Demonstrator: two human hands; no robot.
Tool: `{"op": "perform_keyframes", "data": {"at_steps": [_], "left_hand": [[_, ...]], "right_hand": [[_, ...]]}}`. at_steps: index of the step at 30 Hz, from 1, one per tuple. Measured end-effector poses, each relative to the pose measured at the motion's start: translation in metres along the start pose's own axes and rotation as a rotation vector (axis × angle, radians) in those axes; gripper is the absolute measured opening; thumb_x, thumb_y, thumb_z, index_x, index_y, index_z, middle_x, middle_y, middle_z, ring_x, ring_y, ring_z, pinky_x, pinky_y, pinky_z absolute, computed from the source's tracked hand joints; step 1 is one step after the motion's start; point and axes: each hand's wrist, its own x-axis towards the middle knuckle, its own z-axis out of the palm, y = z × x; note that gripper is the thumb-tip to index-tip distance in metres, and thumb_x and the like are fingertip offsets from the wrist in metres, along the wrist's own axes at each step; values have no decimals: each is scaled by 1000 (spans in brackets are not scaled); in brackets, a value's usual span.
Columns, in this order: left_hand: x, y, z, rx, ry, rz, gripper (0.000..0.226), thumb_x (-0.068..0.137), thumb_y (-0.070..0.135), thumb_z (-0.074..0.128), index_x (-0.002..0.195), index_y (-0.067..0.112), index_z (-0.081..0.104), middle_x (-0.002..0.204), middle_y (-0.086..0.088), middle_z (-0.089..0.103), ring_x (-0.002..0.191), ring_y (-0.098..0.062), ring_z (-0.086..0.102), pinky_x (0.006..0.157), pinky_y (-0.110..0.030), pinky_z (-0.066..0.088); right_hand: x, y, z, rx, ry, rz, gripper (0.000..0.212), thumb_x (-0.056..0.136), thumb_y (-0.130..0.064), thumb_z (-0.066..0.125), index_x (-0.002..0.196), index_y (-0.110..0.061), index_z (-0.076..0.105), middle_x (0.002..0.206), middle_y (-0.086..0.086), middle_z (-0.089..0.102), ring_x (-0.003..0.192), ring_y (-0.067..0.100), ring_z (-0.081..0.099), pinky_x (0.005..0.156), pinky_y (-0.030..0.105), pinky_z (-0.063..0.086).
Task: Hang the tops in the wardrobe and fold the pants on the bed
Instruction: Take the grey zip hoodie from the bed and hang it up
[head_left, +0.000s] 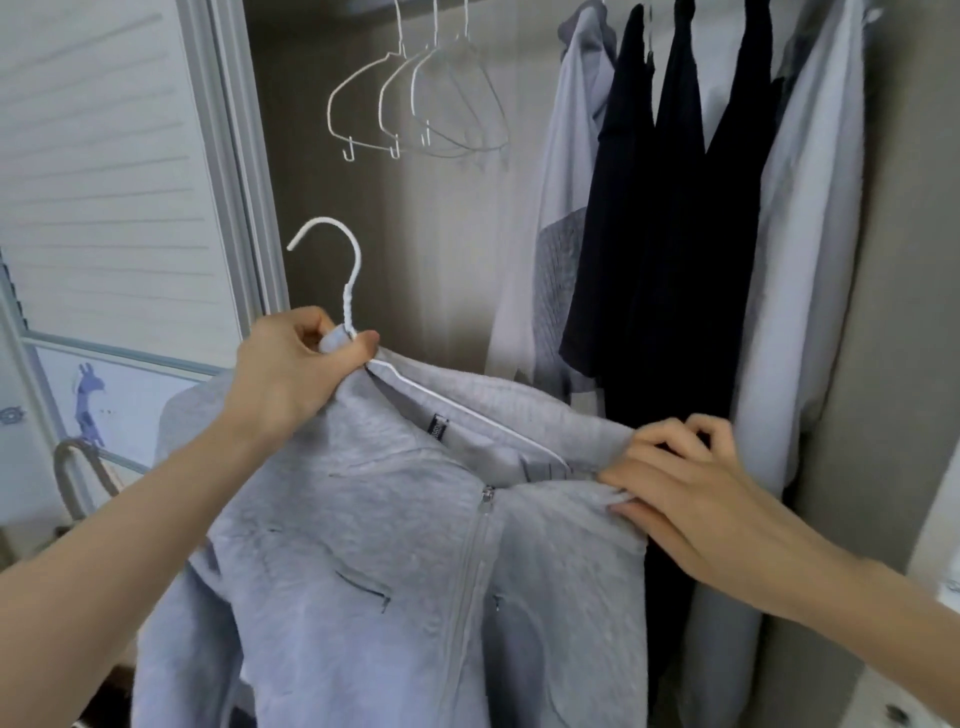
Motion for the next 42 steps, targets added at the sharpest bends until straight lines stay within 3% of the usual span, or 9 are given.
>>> {"op": "perform_keyframes", "data": {"at_steps": [5, 7, 9, 13, 22, 29, 34, 37, 42], "left_hand": [[-35, 22, 34, 341, 32, 316, 46, 71, 64, 59, 64, 20, 49, 51, 4, 51, 60, -25, 58, 71, -42, 49], [-41, 32, 41, 315, 52, 357, 51, 71, 67, 59, 63, 18, 49, 53, 4, 53, 61, -26, 60, 66, -41, 48], [-33, 40, 36, 89, 81, 221, 51, 71, 65, 65, 61, 17, 49, 53, 7, 51, 57, -21, 54, 61, -36, 46], [-25, 33, 26, -97, 110, 49, 52, 73, 54, 75, 58, 12, 50, 49, 7, 44, 50, -10, 40, 57, -31, 37], [-42, 54, 35, 52, 65, 311, 51, 78, 64, 60, 67, 16, 48, 62, -2, 61, 65, -26, 58, 68, -43, 49], [-31, 3, -12, 123, -37, 385, 53, 89, 62, 39, 62, 17, 44, 52, 2, 40, 51, -10, 36, 54, -30, 29], [-44, -12, -23, 204, 41, 265, 62, 85, 64, 42, 49, 13, 33, 41, -5, 36, 43, -17, 30, 48, -30, 27], [-50, -14, -30, 391, 38, 471, 56, 85, 61, 44, 47, 28, 19, 36, -2, 33, 36, -22, 34, 45, -29, 27], [-49, -6, -27, 325, -37, 491, 61, 80, 65, 51, 44, 24, 25, 37, -4, 34, 39, -22, 30, 44, -32, 30]], "right_hand": [[52, -30, -11, 289, 162, 218, 17, 91, -37, 50, 106, -43, 52, 125, -14, 43, 115, 6, 43, 97, 37, 40], [67, -46, -9, 397, 111, 313, 28, 88, -43, 55, 115, -47, 47, 136, -17, 31, 120, -3, 38, 103, 32, 38], [67, -46, 3, 292, 51, 381, 59, 83, -61, 51, 132, -38, 28, 144, -3, 24, 127, 18, 36, 99, 35, 40], [62, -24, 6, 435, -80, 749, 64, 76, -74, 45, 116, -24, 36, 98, -5, 56, 86, 16, 60, 75, 35, 52], [101, -27, -1, 663, 80, 432, 43, 92, -43, 55, 72, -5, 58, 56, 3, 48, 52, 12, 40, 53, 29, 35], [104, -6, -26, 1033, 118, 603, 44, 98, -30, 49, 73, 4, 64, 59, 1, 52, 54, 3, 46, 52, 12, 40], [108, 8, -29, 801, -20, 421, 40, 100, -26, 47, 77, -4, 70, 66, -5, 64, 62, 1, 54, 64, 10, 42], [117, 22, -40, 571, -11, 290, 35, 99, -27, 50, 70, -21, 69, 57, -14, 58, 56, -2, 50, 59, 9, 37], [158, 28, -29, 511, 132, 299, 34, 94, -33, 55, 75, -10, 70, 61, 9, 60, 55, 13, 49, 58, 25, 42]]}}
